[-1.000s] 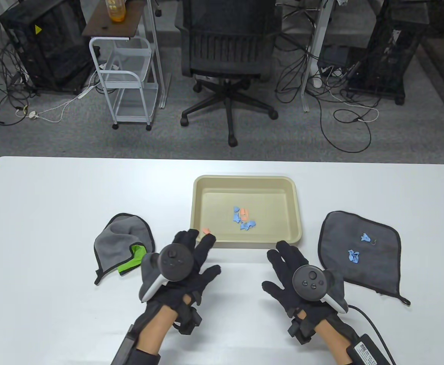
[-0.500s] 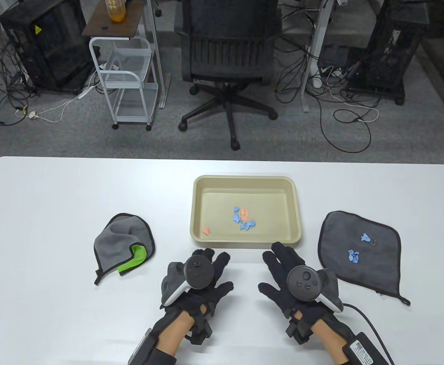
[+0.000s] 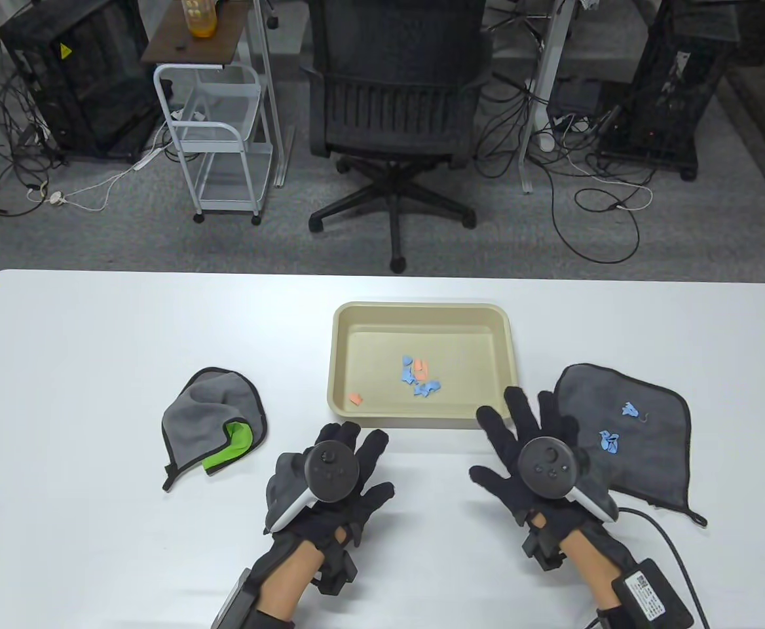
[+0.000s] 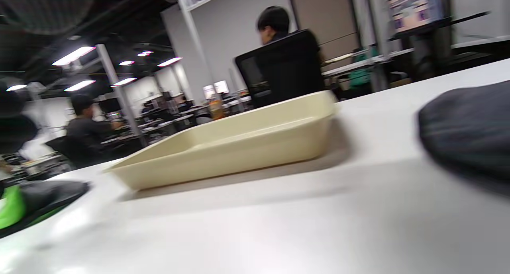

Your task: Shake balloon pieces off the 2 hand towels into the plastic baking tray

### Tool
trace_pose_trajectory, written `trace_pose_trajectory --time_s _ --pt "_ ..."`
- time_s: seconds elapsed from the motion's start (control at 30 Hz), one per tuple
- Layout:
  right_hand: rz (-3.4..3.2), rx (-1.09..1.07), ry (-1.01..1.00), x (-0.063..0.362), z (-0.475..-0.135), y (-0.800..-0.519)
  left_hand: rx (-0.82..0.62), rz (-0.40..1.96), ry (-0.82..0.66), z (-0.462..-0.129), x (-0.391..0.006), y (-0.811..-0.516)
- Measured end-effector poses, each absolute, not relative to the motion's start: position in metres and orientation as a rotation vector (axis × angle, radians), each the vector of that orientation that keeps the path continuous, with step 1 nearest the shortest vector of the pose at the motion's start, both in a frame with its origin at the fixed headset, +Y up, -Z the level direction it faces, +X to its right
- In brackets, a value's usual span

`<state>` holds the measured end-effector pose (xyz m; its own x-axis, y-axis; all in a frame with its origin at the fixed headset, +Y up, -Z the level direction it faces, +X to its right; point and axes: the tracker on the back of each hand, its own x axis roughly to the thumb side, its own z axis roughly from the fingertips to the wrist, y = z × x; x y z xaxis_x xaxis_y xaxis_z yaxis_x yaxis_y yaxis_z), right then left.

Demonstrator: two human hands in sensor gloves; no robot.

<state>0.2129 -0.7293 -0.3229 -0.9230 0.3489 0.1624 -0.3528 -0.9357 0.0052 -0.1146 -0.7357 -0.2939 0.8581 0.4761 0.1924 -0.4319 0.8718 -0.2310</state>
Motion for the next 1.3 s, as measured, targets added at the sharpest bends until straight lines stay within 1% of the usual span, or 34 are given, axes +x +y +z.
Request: trace_pose_trajectory --time_s 0.17,0.3,0.4,0.53,0.6,0.73,0.8,0.93,1.03,1.1,1.3 --pt "2.845 -0.066 0.083 0.271 -0.362 -0.735 -0.172 0.477 -0.270 -0.294 -0.112 -0.731" --pt "2.903 -0.280 0.197 0.312 -0.391 -0.748 -0.171 0.457 -0.281 -0.293 -0.110 -0.730" --pt "2.900 -0.393 0.340 0.334 -0.407 -0.761 -0.164 0.461 -0.276 -0.292 -0.111 -0.728" --pt "2.898 -0.453 0.467 0.350 -0.423 -0.778 -0.141 0.472 -0.269 -0.292 -0.115 -0.726" --pt "2.918 -0.462 0.484 0.353 -0.428 -0.783 -0.133 0.476 -0.272 -0.292 -0.116 -0.726" --pt "2.862 -0.492 0.610 0.353 -0.436 -0.797 -0.137 0.468 -0.272 -0.292 -0.116 -0.727" --pt "2.865 -0.500 0.601 0.350 -0.439 -0.802 -0.148 0.461 -0.274 -0.293 -0.115 -0.728" --pt "2.863 -0.522 0.726 0.343 -0.441 -0.815 -0.159 0.456 -0.275 -0.293 -0.114 -0.730" --pt "2.805 -0.527 0.822 0.342 -0.438 -0.824 -0.165 0.456 -0.273 -0.293 -0.114 -0.730" --pt "2.793 -0.527 0.772 0.341 -0.435 -0.825 -0.165 0.459 -0.272 -0.293 -0.114 -0.730" --pt "2.768 -0.500 0.896 0.324 -0.412 -0.826 -0.165 0.461 -0.282 -0.293 -0.112 -0.730"
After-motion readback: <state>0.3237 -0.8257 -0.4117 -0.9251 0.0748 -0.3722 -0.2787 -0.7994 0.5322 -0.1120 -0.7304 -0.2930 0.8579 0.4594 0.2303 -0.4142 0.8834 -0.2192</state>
